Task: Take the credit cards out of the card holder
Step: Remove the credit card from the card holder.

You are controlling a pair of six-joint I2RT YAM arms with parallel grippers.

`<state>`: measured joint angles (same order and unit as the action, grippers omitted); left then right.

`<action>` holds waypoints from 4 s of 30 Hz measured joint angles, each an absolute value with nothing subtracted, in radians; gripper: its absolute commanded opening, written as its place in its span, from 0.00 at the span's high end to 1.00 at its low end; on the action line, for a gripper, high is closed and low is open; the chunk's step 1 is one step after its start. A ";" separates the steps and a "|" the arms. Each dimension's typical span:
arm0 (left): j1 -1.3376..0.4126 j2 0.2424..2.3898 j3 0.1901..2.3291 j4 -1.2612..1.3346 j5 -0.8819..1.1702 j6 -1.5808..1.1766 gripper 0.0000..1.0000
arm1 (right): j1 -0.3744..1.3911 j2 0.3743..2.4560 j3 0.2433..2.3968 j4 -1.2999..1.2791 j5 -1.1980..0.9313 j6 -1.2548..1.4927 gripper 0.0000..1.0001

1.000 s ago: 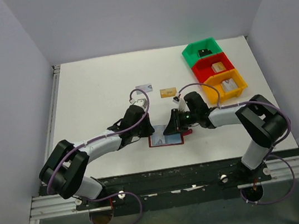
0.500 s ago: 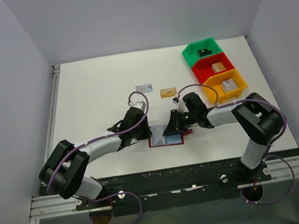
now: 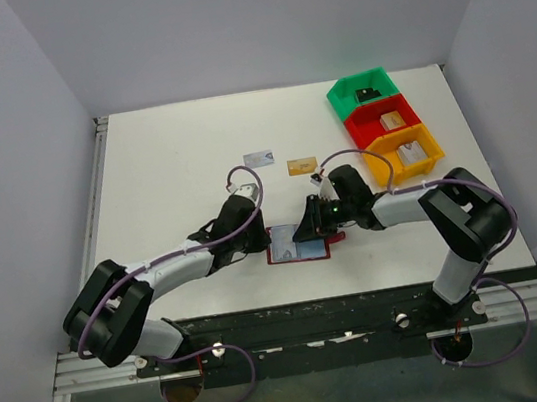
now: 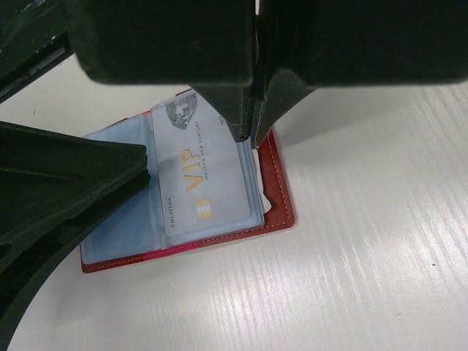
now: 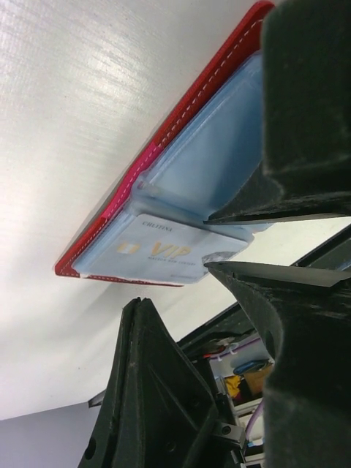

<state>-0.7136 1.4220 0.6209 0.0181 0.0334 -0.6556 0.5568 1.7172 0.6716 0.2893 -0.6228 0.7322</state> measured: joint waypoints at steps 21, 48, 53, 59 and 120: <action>-0.714 1.449 0.608 0.062 0.035 -0.656 1.00 | 0.569 1.740 0.702 0.265 -0.623 0.735 0.65; -0.713 1.469 0.607 0.064 0.033 -0.676 1.00 | 0.570 1.758 0.702 0.284 -0.633 0.757 0.65; -0.713 1.458 0.594 0.066 0.033 -0.685 1.00 | 0.573 1.705 0.702 0.231 -0.590 0.738 0.64; -0.713 1.457 0.592 0.068 0.033 -0.688 1.00 | 0.583 1.660 0.706 0.234 -0.597 0.733 0.63; -0.713 1.457 0.592 0.068 0.033 -0.689 1.00 | 0.607 1.696 0.728 0.163 -0.570 0.680 0.46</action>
